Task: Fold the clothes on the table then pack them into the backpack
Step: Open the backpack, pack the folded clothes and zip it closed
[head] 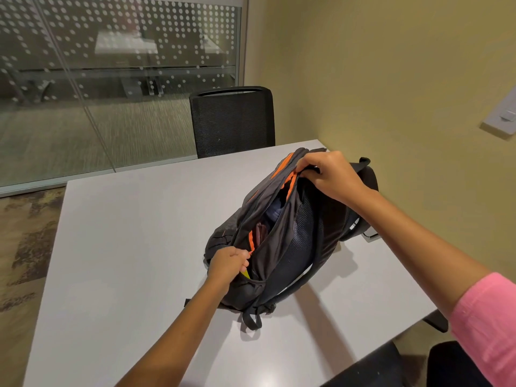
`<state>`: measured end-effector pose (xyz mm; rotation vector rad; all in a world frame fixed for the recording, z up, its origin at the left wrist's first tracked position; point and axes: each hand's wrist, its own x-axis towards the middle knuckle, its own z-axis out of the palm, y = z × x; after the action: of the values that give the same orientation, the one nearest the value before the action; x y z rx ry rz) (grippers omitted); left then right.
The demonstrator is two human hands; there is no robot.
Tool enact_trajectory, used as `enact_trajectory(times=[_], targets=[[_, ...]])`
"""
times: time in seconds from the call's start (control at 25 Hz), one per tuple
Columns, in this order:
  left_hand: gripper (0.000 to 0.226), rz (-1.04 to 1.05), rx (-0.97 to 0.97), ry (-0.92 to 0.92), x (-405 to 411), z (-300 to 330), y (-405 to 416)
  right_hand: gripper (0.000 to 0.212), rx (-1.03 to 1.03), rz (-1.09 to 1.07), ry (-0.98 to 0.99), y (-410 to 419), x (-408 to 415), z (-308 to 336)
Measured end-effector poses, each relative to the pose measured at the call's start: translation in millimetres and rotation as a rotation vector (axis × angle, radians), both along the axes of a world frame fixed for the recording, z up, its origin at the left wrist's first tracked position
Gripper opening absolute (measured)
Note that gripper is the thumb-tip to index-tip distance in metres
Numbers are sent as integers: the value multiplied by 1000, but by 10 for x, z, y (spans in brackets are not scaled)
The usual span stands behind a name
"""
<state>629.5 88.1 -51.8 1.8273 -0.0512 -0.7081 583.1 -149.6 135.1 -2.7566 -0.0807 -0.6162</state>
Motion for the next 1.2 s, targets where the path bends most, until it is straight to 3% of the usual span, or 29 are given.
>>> enact_trajectory(times=[0.36,0.56,0.8,1.0,1.2], targets=[[20,136,-78,-188,-44,445,99,16,-52,-18,14,-6,-197,38],[21,169,-29,-319,21,574,200,23,-103,-81,58,120,-187,-5],[23,195,12,-216,90,448,407,23,-522,215,70,633,-222,-182],[21,139,13,-211,155,400,517,12,-726,272,122,810,-119,-281],[18,-141,204,-372,209,343,712,7,-698,372,-13,933,64,-326]])
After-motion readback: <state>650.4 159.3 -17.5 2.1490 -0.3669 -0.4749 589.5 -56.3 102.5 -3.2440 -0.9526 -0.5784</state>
